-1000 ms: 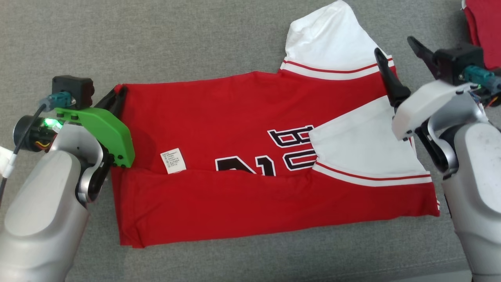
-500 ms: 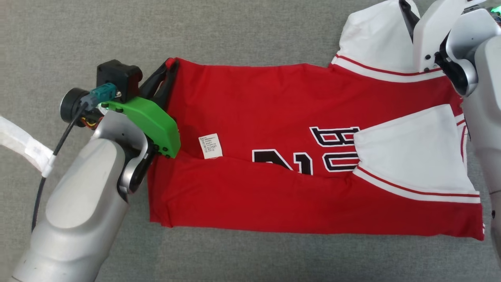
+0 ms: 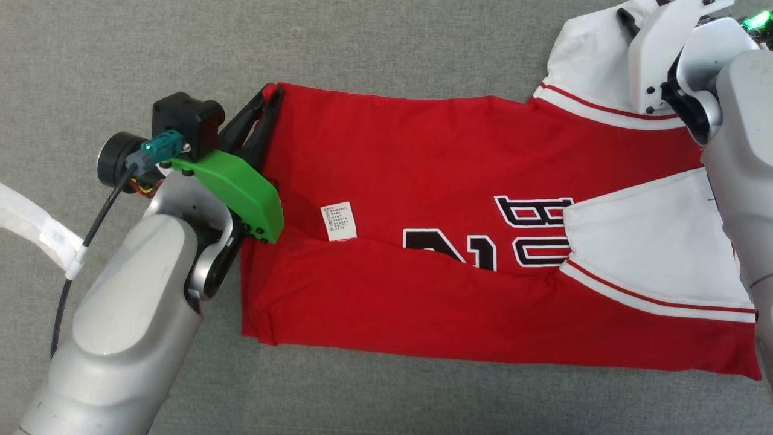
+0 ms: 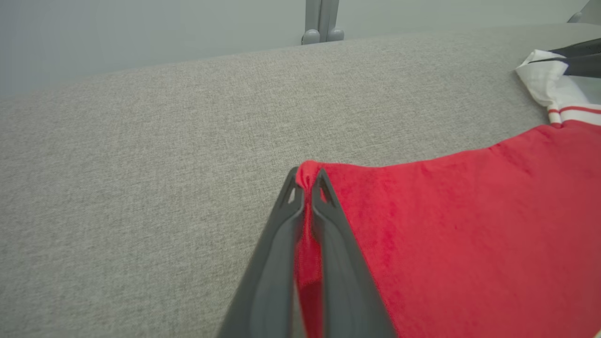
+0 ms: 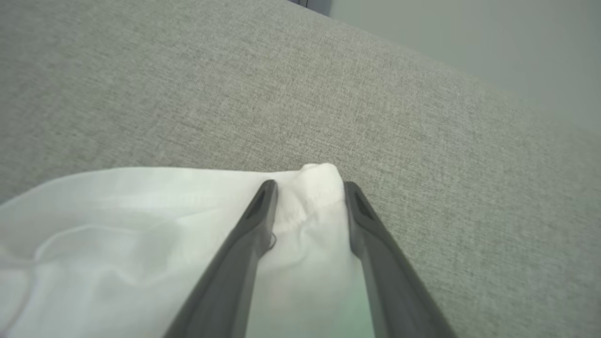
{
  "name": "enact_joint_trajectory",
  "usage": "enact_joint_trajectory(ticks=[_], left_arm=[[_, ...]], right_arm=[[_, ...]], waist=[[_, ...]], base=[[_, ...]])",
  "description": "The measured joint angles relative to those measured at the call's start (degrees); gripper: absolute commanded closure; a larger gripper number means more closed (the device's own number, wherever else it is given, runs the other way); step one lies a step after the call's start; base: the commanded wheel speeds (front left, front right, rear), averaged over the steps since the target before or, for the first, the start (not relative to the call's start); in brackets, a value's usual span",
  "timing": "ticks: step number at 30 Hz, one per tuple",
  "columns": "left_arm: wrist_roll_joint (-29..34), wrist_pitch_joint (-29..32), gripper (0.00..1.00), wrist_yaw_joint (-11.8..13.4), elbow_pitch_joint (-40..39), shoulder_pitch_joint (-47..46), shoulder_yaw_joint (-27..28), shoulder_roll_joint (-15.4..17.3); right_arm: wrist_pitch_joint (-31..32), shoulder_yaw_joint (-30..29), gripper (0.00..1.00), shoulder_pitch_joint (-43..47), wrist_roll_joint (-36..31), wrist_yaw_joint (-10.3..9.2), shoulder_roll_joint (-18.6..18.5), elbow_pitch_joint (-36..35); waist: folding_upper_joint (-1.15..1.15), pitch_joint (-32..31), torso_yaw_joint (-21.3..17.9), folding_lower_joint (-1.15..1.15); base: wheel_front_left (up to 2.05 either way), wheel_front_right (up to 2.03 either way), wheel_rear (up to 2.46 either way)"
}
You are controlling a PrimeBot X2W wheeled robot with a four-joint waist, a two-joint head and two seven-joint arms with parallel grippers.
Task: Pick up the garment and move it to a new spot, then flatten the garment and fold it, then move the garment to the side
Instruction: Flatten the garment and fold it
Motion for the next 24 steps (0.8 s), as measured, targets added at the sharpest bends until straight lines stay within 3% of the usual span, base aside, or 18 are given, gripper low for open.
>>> enact_joint_trajectory(ticks=[14,24], left_arm=[[-2.7,-1.3,1.0,-0.1,0.9,1.1,1.7,1.1],[-4.4,-3.6,1.0,1.4,-4.4,11.1,2.6,4.0]], right_arm=[[-14.8,0.9,1.0,-0.6,0.6,0.0,1.5,2.3],[-24.7,3.5,1.0,12.7,6.4,-0.01,-0.9,-7.3]], waist=[[0.0,-3.0,-2.1,0.0],[0.0,-8.5,-4.1,0.0]], base=[[0.0,0.0,0.0],[0.0,0.0,0.0]])
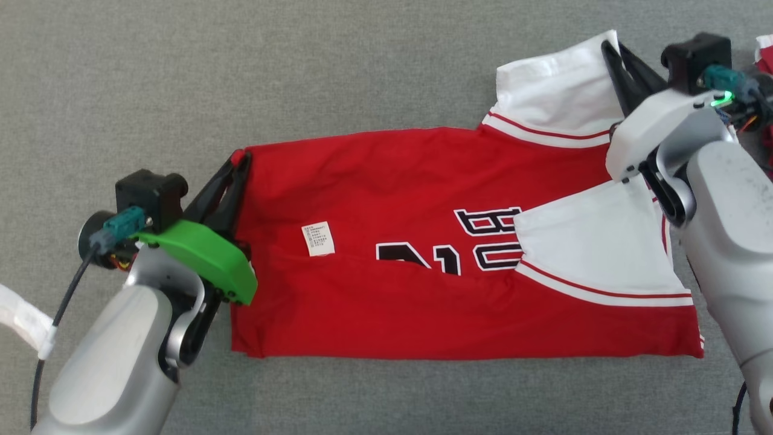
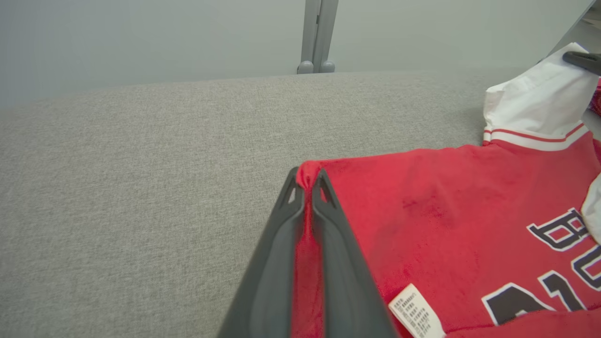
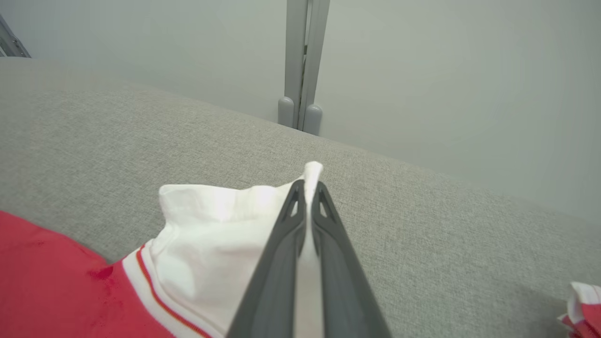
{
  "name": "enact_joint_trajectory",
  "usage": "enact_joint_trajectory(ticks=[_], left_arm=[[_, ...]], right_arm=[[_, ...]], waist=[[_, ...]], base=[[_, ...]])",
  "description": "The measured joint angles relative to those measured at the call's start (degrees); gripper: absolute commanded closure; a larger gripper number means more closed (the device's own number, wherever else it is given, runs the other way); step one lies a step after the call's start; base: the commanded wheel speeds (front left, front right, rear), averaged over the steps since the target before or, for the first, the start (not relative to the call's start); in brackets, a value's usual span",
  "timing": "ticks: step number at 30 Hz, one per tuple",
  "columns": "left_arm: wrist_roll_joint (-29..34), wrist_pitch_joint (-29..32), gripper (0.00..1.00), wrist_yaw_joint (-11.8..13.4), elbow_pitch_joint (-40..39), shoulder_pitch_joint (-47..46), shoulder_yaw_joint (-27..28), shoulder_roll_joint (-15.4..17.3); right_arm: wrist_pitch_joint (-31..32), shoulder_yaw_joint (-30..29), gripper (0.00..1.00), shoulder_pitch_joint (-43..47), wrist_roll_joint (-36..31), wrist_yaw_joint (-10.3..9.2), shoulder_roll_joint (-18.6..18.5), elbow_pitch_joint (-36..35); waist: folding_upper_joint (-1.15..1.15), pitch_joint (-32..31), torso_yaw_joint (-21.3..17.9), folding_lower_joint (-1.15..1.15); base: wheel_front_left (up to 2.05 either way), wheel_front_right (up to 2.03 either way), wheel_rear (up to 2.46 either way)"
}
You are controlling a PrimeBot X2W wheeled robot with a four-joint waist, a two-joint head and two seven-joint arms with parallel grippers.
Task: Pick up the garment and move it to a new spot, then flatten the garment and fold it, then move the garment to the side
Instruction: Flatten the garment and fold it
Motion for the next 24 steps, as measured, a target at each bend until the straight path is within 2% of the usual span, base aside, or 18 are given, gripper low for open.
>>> enact_joint_trajectory(ticks=[4,9,15,23,24], left_arm=[[-0.5,-0.9,1.0,1.6,-4.3,5.6,0.5,1.1],[-1.8,-2.8,1.0,3.9,-8.7,12.1,1.7,2.1],[-3.6,-4.7,1.0,5.6,-9.8,18.9,2.2,1.9],[-5.1,-8.5,1.0,6.1,-6.5,23.2,2.8,0.7],[-5.1,-9.0,0.87,5.9,-6.2,23.6,2.7,0.5]], right_arm=[[-1.3,-2.0,1.0,8.9,1.3,0.0,-0.9,-7.3],[-0.9,-6.4,1.0,21.0,1.5,0.0,0.0,-16.6],[1.3,-11.7,1.0,33.6,-0.6,0.0,4.6,-26.2],[2.5,-17.1,1.0,41.2,-3.9,0.0,8.8,-30.8],[2.5,-17.5,0.93,41.8,-4.1,0.0,9.3,-30.9]], waist=[[0.0,-2.6,-0.8,0.0],[0.0,-5.1,-1.9,0.0],[0.0,-6.9,-3.3,0.0],[0.0,-8.4,-4.3,0.0],[0.0,-8.6,-4.3,0.0]], base=[[0.0,0.0,0.0],[0.0,0.0,0.0],[0.0,0.0,0.0],[0.0,0.0,0.0],[0.0,0.0,0.0]])
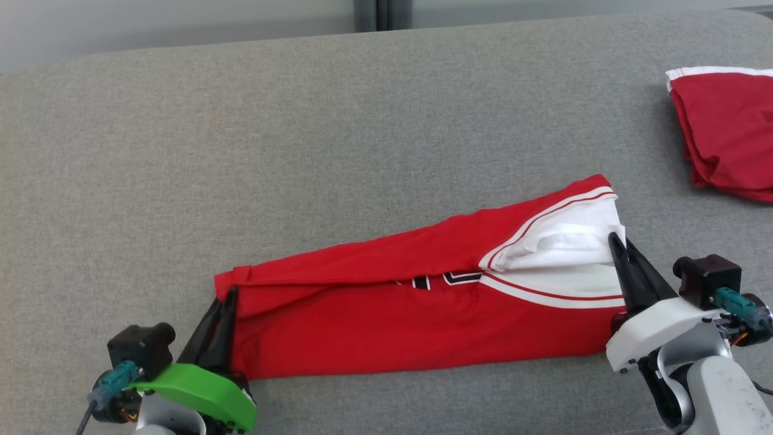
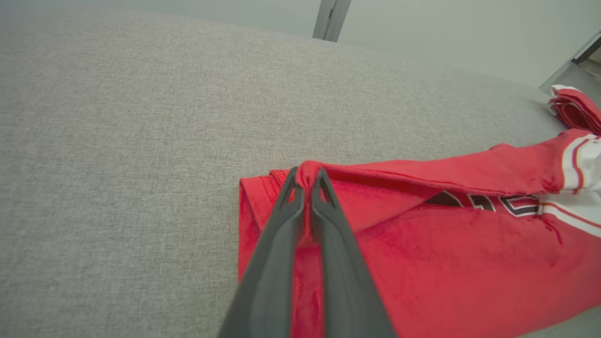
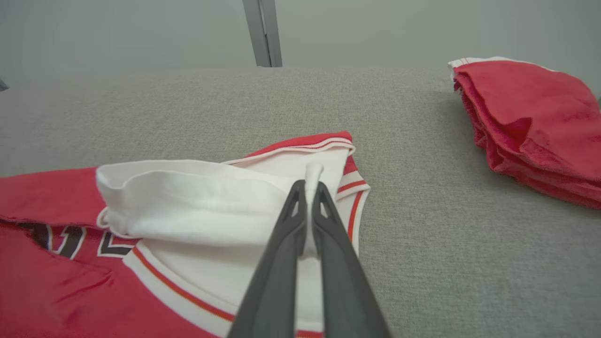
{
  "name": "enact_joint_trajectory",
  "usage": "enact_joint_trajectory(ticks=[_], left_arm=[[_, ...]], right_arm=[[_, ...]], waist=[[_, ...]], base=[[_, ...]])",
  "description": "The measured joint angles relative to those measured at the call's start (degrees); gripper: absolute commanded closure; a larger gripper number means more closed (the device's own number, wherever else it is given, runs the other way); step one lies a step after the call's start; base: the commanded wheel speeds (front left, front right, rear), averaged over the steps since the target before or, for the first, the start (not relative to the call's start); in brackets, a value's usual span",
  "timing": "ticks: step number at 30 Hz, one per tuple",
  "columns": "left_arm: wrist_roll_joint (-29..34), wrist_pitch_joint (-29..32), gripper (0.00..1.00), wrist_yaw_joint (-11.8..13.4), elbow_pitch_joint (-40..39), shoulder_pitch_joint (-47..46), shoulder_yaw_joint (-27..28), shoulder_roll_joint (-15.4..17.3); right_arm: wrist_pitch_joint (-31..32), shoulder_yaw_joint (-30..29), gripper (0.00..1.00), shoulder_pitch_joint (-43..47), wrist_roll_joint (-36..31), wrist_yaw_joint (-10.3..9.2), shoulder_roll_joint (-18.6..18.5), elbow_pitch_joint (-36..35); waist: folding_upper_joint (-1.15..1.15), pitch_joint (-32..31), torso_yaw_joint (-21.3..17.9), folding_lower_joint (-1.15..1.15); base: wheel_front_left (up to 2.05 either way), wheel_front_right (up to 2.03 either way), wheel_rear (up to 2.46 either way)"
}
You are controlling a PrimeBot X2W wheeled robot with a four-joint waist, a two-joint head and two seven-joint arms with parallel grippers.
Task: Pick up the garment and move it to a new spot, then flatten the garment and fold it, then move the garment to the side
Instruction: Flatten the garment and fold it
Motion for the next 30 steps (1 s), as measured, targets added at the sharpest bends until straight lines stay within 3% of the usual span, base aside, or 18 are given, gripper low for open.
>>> enact_joint_trajectory(ticks=[1,2,3,12,18,30], left_arm=[[0.0,-0.5,0.6,-0.3,0.3,0.3,-0.1,-0.1],[0.0,-0.9,0.2,-0.4,0.6,0.5,-0.2,-0.2],[-0.2,-2.1,0.0,-0.8,1.5,1.0,-0.2,-0.6],[-1.3,-5.3,0.0,-0.4,2.3,4.8,2.0,-2.6],[-0.8,-6.1,0.0,0.6,1.8,5.5,4.3,-4.5],[1.8,-6.4,0.0,0.0,3.8,4.7,4.1,-6.7]], right_arm=[[0.0,-0.4,0.74,0.6,-0.1,0.0,0.4,-0.2],[-0.1,-0.8,0.57,1.0,-0.1,0.0,0.7,-0.2],[-0.4,-2.2,0.0,2.4,-0.2,0.0,1.5,-0.4],[-1.1,-8.2,0.0,6.9,-0.8,0.0,3.0,-0.9],[1.6,-8.3,0.0,6.0,-2.1,0.0,3.3,-0.5],[13.6,-4.4,0.0,-3.1,-6.0,0.0,-2.9,12.3]], waist=[[0.0,-0.2,0.0,0.0],[0.0,-0.4,0.0,0.0],[0.0,-0.9,0.0,0.0],[0.0,-3.4,0.8,0.0],[0.0,-4.9,2.0,0.0],[0.0,-4.7,5.2,0.0]], base=[[0.0,0.0,0.0],[0.0,0.0,0.0],[0.0,0.0,0.0],[0.0,0.0,0.0],[0.0,0.0,0.0],[0.0,0.0,0.0]])
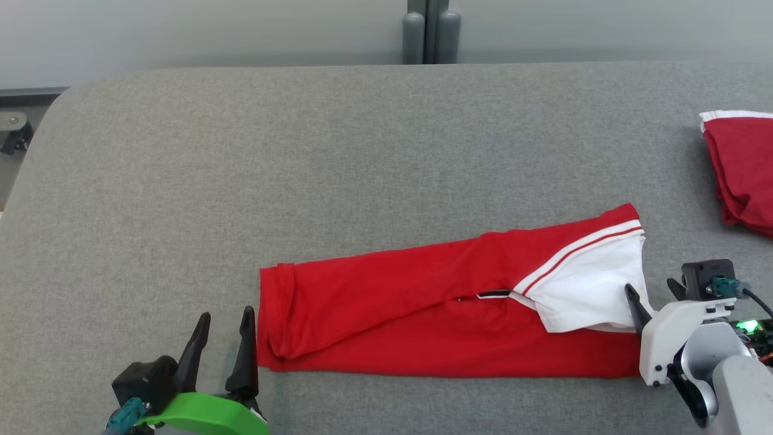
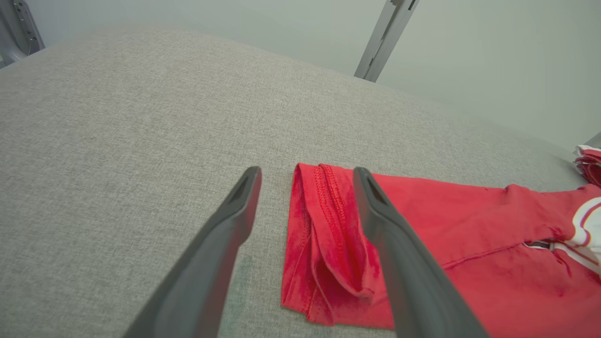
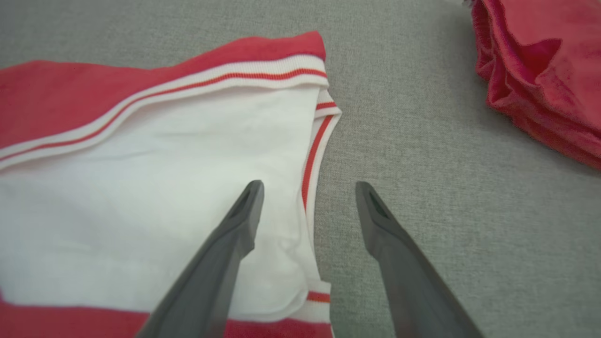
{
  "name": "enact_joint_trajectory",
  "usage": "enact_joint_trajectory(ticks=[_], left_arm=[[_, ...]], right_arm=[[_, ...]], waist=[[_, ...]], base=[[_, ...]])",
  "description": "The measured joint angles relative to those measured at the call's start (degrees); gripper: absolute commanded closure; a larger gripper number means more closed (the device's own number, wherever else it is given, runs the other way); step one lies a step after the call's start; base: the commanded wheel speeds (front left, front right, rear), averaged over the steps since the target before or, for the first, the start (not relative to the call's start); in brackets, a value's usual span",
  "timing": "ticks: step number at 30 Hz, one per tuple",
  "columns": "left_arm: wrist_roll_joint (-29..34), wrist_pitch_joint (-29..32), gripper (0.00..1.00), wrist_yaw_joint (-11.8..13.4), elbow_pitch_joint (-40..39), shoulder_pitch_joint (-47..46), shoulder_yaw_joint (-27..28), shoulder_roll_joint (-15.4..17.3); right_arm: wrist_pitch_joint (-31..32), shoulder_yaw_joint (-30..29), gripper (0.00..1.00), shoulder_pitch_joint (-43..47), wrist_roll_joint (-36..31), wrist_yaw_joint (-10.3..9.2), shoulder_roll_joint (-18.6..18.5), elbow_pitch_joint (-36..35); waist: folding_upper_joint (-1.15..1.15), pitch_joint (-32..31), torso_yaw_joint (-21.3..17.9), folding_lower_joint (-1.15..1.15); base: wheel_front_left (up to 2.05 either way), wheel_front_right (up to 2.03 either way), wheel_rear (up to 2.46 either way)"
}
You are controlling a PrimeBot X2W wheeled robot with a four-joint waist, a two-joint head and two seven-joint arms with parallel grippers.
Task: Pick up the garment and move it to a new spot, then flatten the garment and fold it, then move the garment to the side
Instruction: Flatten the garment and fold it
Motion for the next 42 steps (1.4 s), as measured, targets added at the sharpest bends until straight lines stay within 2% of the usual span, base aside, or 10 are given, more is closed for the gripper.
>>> enact_joint_trajectory(ticks=[7,8,9,10,13,14,22,33,37,42], left_arm=[[0.4,0.0,0.0,-0.5,0.8,0.5,0.9,-0.3],[0.5,0.0,0.0,-0.5,0.9,0.6,1.0,-0.3],[0.5,0.0,0.0,-0.5,0.9,0.7,1.2,-0.3],[0.6,0.0,0.0,-0.5,0.9,0.8,1.4,-0.4],[0.8,0.0,0.0,-0.5,0.8,0.8,1.5,-0.5],[1.0,0.0,0.0,-0.6,0.8,0.8,1.5,-0.5],[1.6,-0.1,0.0,-1.0,1.2,0.8,1.3,-1.4],[2.2,-0.1,0.0,-1.3,2.0,0.4,1.2,-2.3],[2.6,-0.1,0.0,-1.6,2.3,0.2,1.2,-2.6],[2.9,-0.1,0.0,-1.8,2.8,-0.5,1.0,-2.9]], right_arm=[[3.9,1.2,0.0,0.8,1.2,-0.01,-0.8,2.9],[4.2,1.5,0.07,1.2,1.3,-0.01,-0.8,2.9],[4.3,1.8,0.27,1.4,1.4,-0.01,-0.7,2.9],[4.8,2.2,0.56,1.5,1.7,-0.02,-0.5,2.9],[5.3,3.2,0.97,1.5,1.8,-0.07,0.1,3.2],[5.2,3.5,1.0,1.4,2.0,-0.07,0.5,3.4],[2.2,2.8,1.0,-2.3,2.8,0.0,1.6,6.4],[2.1,-3.4,1.0,-3.3,3.2,0.0,-3.9,-0.6],[3.0,-3.2,1.0,-2.5,5.5,0.0,-2.8,-3.4],[3.7,0.3,1.0,-1.9,8.2,-0.01,-0.7,-8.1]], waist=[[0.0,-0.5,2.0,0.0],[0.0,-0.7,2.1,0.0],[0.0,-0.9,2.1,0.0],[0.0,-1.1,2.1,0.0],[0.0,-1.7,1.9,0.0],[0.0,-1.8,1.7,0.0],[0.0,-2.7,-0.8,0.0],[0.0,-3.7,-4.1,0.0],[0.0,-3.6,-4.5,0.0],[0.0,-3.5,-3.8,0.0]], base=[[0.0,0.0,0.0],[0.0,0.0,0.0],[0.0,0.0,0.0],[0.0,0.0,0.0],[0.0,0.0,0.0],[0.0,0.0,0.0],[0.0,0.0,0.0],[0.0,0.0,0.0],[0.0,0.0,0.0],[0.0,0.0,0.0]])
